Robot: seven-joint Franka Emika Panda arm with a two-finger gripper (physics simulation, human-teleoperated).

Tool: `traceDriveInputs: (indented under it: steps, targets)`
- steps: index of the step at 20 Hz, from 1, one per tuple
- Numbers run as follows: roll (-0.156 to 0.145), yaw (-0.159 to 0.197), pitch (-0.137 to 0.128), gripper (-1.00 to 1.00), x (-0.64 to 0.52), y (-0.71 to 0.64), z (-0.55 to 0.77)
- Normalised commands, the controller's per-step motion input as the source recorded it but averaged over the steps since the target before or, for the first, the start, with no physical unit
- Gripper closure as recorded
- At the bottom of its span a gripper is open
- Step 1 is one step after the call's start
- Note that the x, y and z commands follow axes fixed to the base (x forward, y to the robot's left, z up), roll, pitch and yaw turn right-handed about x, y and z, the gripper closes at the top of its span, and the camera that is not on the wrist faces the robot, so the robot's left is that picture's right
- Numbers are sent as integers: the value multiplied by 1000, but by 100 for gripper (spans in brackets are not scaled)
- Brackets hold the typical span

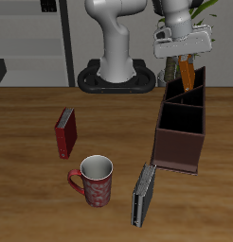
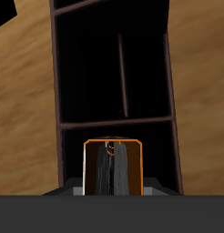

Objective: Place the orange book into the left desk caddy's left compartment and place the striped book into the left desk caddy's right compartment and place the red book into the left desk caddy's right compartment

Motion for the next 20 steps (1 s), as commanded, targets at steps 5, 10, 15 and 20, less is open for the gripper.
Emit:
traceDriveInputs:
  steps: [5,10,15,20]
  targets:
    - [28,81,-40,100,8,85,-70]
    - [35,38,-23,100,4,99,-27]
    - [5,67,-32,100,86,75,-53]
    - [-12,45,-33,100,125,-13,25]
